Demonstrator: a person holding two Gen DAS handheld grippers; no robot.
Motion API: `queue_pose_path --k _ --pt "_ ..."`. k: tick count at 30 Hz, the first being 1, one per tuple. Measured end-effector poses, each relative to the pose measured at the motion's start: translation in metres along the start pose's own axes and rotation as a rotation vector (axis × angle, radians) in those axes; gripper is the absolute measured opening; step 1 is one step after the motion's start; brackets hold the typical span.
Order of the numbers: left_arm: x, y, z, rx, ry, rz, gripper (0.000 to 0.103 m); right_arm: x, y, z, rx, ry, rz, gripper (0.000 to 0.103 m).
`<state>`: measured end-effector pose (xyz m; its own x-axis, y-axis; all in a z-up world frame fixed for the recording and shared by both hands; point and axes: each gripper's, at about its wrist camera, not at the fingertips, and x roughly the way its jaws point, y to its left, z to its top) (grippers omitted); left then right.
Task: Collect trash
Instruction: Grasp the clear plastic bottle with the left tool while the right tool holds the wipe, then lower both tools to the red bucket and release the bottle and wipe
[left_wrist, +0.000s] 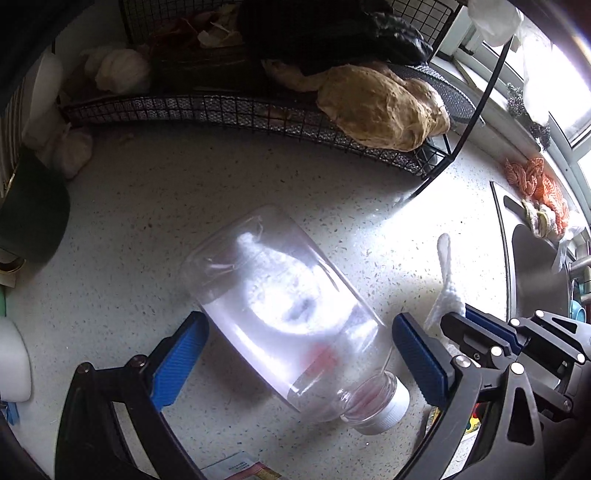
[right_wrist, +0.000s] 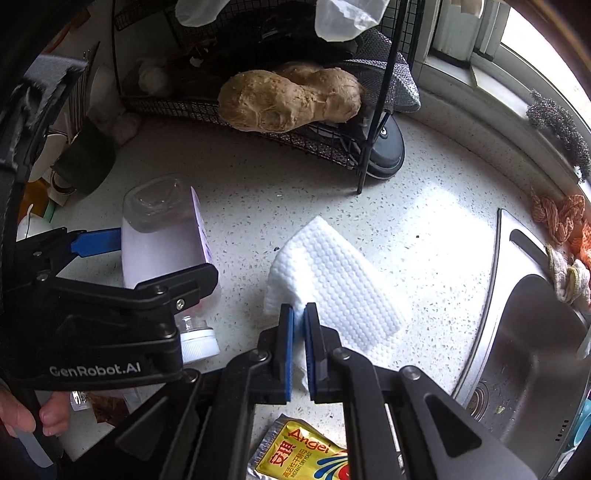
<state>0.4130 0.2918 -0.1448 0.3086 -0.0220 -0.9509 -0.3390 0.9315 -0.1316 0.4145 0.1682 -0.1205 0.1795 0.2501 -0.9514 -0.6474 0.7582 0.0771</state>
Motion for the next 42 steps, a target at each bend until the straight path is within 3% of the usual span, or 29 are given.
queue_pose_path --k 3,7,15,25,35,42 --pt "0.010 0.001 0.003 -0.006 0.029 0.015 0.099 0.006 -0.002 0.000 -0.003 0.014 0.003 0.005" --pt "0.019 0.012 -0.002 -0.032 0.050 -0.008 0.090 0.011 -0.004 0.000 0.002 0.025 0.004 0.005" --pt "0.012 0.003 -0.014 0.034 0.027 -0.013 0.078 0.012 -0.006 -0.001 0.016 0.021 0.006 0.005" --pt "-0.030 -0.030 -0.044 0.067 -0.048 -0.004 0.076 -0.018 -0.007 -0.025 0.026 -0.031 0.001 0.005" --pt "-0.070 -0.061 -0.072 0.106 -0.111 -0.001 0.075 -0.067 -0.013 -0.061 0.040 -0.124 -0.005 0.005" --pt "-0.092 -0.084 -0.103 0.148 -0.142 -0.003 0.075 -0.100 -0.015 -0.115 0.083 -0.163 -0.010 0.005"
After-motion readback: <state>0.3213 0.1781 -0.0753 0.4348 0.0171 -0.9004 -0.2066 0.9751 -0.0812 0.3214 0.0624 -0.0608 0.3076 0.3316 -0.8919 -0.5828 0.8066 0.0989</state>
